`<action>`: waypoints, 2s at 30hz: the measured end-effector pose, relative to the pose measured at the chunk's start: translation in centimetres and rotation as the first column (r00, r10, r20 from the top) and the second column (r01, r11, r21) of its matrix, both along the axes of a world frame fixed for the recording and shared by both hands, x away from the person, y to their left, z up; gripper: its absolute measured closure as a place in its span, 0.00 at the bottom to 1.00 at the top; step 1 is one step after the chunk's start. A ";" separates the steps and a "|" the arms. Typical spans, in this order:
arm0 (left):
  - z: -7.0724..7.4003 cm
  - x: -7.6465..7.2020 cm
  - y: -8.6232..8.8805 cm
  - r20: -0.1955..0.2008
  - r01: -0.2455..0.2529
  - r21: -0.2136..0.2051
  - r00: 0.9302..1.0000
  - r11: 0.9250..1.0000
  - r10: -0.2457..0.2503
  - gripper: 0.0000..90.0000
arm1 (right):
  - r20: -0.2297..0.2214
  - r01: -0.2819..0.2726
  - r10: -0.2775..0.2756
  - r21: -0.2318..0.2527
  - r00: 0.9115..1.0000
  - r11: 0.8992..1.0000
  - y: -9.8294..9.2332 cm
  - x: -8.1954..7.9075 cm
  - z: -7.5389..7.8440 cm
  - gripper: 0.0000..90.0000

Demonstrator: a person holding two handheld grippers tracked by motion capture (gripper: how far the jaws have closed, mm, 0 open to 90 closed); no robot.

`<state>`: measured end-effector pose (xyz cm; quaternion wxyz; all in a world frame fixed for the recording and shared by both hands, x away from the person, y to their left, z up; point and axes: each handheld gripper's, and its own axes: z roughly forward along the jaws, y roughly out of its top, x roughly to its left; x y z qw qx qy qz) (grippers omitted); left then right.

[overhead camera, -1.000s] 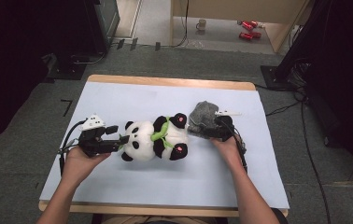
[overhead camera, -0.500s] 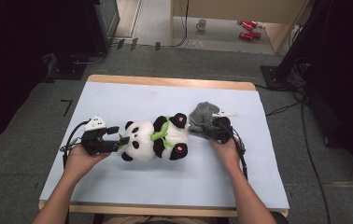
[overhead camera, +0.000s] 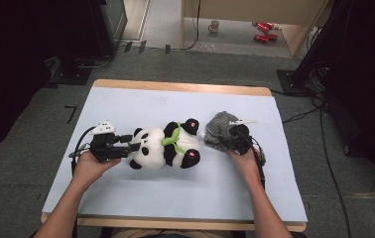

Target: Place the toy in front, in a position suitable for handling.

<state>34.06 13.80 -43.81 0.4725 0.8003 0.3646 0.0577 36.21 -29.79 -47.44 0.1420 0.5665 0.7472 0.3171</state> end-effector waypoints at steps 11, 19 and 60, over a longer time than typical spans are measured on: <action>0.0 -0.1 -0.1 -0.011 -0.007 0.005 1.000 1.000 0.007 0.51 | 0.034 -0.008 0.005 0.066 0.999 0.998 0.5 -1.4 2.7 0.84; 0.1 -0.2 0.0 -0.005 -0.028 0.020 1.000 0.999 0.028 0.45 | 0.050 -0.042 0.038 0.083 0.998 0.996 1.7 -2.1 4.4 0.84; 0.0 -0.9 -0.1 0.052 -0.006 0.045 0.999 0.999 0.004 0.40 | 0.081 -0.425 0.417 0.172 0.905 0.889 19.1 -0.7 13.3 0.84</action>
